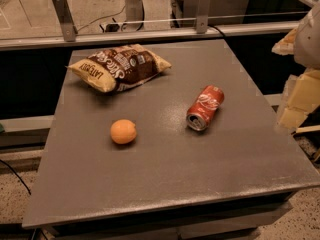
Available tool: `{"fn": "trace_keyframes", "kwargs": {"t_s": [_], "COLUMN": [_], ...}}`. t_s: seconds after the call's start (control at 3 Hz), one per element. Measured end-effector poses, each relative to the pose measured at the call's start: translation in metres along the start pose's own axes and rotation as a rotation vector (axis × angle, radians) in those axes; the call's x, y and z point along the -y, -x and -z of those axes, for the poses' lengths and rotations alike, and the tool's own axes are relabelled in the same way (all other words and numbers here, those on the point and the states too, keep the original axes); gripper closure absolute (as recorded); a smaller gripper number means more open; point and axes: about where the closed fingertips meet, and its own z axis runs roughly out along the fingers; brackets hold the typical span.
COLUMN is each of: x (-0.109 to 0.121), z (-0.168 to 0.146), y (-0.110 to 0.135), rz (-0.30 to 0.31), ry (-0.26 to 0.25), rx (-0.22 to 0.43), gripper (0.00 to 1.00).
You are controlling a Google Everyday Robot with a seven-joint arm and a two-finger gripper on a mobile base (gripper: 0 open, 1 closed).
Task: Pick coke can
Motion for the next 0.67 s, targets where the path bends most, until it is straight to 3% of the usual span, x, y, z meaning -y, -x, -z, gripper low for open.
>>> {"fn": "trace_keyframes", "kwargs": {"t_s": [0.33,0.67], "x": [0.0,0.02], "z": [0.0,-0.014], "y": [0.0,0.005], "rz": [0.0,0.071], "ry": [0.0,0.017], "rx": [0.0,-0.025], "gripper": [0.0,0.0]}}
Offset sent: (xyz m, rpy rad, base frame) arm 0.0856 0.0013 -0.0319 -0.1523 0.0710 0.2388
